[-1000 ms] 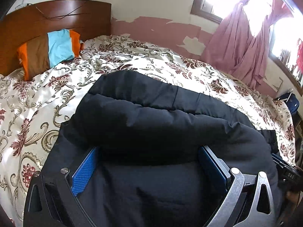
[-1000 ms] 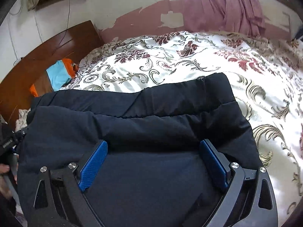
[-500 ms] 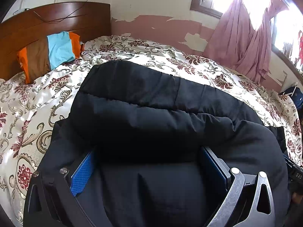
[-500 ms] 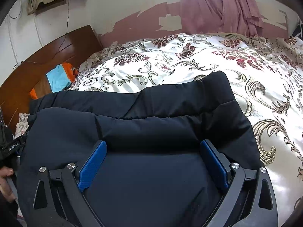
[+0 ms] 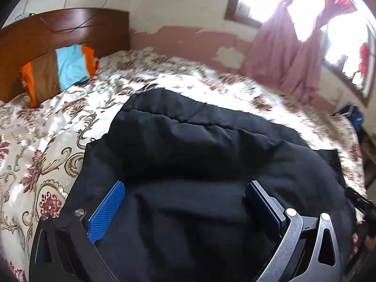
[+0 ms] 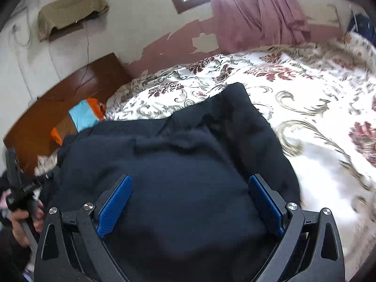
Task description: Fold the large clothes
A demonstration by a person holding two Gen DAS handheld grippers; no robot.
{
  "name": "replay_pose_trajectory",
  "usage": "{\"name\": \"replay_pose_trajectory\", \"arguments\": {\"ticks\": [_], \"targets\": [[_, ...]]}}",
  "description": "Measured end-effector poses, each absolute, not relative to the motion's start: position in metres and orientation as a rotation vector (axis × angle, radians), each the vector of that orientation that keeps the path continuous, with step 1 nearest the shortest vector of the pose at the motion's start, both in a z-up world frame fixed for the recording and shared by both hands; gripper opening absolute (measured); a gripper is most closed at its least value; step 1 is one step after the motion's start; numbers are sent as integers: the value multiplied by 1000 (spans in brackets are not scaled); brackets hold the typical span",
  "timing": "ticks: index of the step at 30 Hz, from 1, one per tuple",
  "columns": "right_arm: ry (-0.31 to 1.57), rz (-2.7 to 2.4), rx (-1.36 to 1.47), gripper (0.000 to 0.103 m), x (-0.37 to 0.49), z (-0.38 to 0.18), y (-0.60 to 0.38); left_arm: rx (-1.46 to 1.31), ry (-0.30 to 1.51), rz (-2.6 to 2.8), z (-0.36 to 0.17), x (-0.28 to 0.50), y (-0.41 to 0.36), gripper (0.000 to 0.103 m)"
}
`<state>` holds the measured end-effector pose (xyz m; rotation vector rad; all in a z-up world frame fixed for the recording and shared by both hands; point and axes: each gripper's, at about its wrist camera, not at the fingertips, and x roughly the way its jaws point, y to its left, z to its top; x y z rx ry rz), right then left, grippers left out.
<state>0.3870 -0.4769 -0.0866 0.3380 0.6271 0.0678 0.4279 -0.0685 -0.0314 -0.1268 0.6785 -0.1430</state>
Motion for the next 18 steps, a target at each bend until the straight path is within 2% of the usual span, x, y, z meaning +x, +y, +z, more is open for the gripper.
{"name": "replay_pose_trajectory", "arguments": {"ticks": [8,13,18], "targets": [[634,43,70,97,331,-77,-444,-100,563,-129,-31,366,-46,103],[586,-19,90,97,299,-64,-459,-5,383,37,-37,329,-32,103],[476,-99,215,97,286,-48,-501,74,420,-32,-38,347,-31,103]]}}
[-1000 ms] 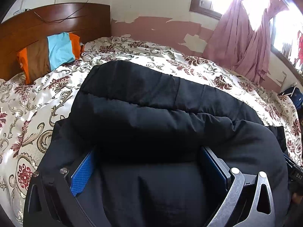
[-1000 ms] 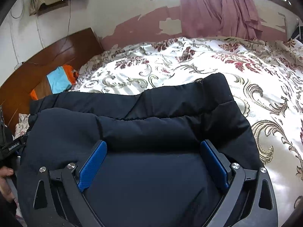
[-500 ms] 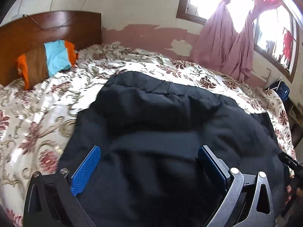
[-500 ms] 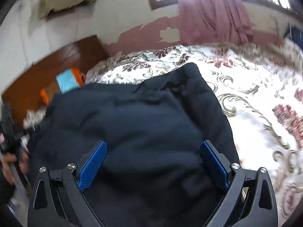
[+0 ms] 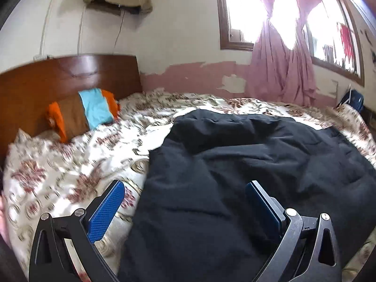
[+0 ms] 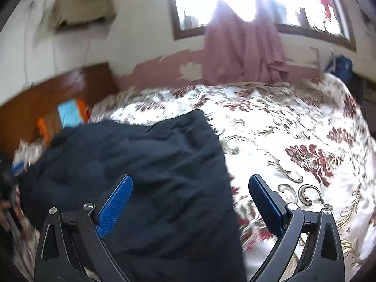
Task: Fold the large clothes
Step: 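Push the folded jacket along the bed with both open grippers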
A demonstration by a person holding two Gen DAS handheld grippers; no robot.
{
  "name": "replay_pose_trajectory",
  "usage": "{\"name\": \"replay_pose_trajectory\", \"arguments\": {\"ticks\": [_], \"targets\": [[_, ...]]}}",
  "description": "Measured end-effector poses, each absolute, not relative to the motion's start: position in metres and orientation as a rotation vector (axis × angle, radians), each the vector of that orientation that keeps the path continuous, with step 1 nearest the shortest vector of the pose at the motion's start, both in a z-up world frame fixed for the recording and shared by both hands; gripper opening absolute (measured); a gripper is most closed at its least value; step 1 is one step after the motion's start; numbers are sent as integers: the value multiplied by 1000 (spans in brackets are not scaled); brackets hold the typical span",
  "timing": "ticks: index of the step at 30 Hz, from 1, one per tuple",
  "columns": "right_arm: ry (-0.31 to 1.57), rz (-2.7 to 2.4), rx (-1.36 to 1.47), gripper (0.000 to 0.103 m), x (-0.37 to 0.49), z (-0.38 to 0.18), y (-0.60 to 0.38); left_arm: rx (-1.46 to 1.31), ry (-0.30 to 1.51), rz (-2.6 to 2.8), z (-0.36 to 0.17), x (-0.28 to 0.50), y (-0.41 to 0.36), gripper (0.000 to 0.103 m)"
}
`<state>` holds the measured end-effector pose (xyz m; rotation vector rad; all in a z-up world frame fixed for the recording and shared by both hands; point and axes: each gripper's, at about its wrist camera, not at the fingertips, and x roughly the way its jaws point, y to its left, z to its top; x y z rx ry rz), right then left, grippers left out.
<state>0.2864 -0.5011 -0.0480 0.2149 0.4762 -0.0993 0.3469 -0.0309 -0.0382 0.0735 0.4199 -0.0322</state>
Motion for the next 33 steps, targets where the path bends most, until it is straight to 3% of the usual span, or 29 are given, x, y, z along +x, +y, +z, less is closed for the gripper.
{"name": "replay_pose_trajectory", "arguments": {"ticks": [9,16,24,33], "targets": [[671,149,546,97,317,-101,-564,-47,505,-334,-42,354,-11,103],[732,210,610,98,333,-124,-567,-296,609,-320,-55,369,28,103],[678,290,785,99,328,-144,-583,-533,799,-339,-97,403,47,103],[660,315,766,99,319,-151,-583,-553,802,-438,-110,415,36,103]]}}
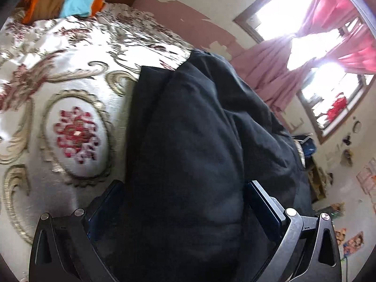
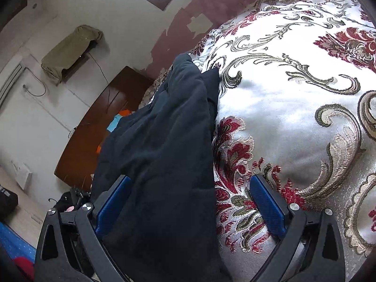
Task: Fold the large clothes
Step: 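Push the folded jacket along the bed with both open grippers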
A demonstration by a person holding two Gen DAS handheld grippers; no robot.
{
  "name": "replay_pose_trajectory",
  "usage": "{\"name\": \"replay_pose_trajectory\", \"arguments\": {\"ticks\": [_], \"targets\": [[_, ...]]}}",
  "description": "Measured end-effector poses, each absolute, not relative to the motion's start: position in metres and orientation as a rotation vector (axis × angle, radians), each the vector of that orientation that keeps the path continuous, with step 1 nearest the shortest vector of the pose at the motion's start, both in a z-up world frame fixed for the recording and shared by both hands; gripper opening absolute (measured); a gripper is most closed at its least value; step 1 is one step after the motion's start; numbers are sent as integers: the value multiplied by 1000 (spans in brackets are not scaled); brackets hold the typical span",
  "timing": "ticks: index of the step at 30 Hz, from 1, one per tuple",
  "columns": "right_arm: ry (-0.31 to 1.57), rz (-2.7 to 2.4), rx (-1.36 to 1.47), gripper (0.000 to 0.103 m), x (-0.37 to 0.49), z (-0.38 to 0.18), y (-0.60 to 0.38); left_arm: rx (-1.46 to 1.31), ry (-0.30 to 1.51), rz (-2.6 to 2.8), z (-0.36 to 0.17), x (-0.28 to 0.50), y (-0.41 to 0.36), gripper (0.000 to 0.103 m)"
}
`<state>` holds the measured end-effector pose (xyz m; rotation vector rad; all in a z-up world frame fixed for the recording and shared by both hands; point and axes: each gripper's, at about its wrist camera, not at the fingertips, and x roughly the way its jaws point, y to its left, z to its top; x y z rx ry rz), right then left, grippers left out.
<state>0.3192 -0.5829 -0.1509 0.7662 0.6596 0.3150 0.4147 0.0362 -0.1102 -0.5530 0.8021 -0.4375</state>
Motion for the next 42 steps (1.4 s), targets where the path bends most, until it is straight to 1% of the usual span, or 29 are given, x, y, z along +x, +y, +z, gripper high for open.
{"name": "replay_pose_trajectory", "arguments": {"ticks": [7,13,16,17,23,25,26,27,30,32,34,36,39,42], "targets": [[657,300,777,99,316,-150,-587,-597,813,-526,-119,420,37,103],[666,295,779,100,318,-152,-586,-583,815,-514,-118,423,30,103],[665,255,765,100,320,-151,-578,-587,805,-494,-118,421,27,103],[668,247,760,101,321,-151,-576,-585,804,-488,-118,421,26,103],[658,217,751,101,330,-142,-561,-596,803,-505,-118,422,28,103],[656,214,713,94,333,-136,-552,-598,805,-514,-118,422,27,103],[655,226,687,72,335,-132,-546,-599,805,-516,-119,422,28,103],[657,234,653,61,337,-129,-542,-599,805,-516,-119,422,28,103],[668,141,438,58,339,-111,-511,-596,805,-513,-119,422,28,103],[671,70,252,57,338,-99,-484,-593,805,-513,-119,423,27,103],[661,-6,5,56,337,-91,-449,-590,803,-512,-120,424,27,103],[645,-65,-155,56,337,-91,-424,-589,798,-511,-120,423,27,103],[638,-111,-220,57,339,-90,-413,-586,796,-514,-121,422,28,103],[647,-66,-93,59,342,-89,-435,-591,795,-518,-122,422,28,103]]}}
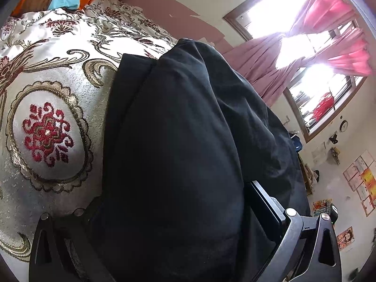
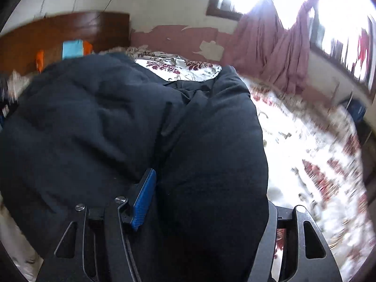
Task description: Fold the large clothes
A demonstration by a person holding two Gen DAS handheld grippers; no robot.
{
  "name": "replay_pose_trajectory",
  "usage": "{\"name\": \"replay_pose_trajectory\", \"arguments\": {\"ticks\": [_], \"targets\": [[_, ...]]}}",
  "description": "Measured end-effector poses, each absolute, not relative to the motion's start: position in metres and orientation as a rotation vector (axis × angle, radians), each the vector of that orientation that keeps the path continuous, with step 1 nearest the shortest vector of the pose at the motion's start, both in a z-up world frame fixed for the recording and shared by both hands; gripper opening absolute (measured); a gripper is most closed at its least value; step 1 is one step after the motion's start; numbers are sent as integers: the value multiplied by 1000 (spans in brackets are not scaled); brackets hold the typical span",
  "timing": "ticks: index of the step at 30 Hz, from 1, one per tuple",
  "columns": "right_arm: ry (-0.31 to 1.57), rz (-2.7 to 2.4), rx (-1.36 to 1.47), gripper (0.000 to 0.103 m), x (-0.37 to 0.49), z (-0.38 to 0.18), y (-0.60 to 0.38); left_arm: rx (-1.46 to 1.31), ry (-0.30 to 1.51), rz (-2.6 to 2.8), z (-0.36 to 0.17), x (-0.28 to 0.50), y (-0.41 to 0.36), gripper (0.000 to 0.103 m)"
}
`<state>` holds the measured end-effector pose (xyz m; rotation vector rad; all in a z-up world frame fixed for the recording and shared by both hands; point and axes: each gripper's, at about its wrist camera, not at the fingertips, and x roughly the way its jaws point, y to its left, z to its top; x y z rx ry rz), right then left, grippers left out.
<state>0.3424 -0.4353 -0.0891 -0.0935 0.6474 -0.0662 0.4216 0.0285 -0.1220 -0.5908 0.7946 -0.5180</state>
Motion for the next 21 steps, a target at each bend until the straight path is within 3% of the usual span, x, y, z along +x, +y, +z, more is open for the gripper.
{"name": "replay_pose_trajectory", "arguments": {"ticks": [4,11,17,21], "targets": [[676,54,215,67,346,-97,-481,-596,796,-524,-123,420,30,103],[693,304,650,94,361,-126,-539,-617,813,-537,-122,423,30,103],[678,309,704,97,358,-126,-539,-663,815,-550,-119,425,31,102],[650,300,764,95,358,-125,-533,-694,813,-525,-117,423,31,93]]}}
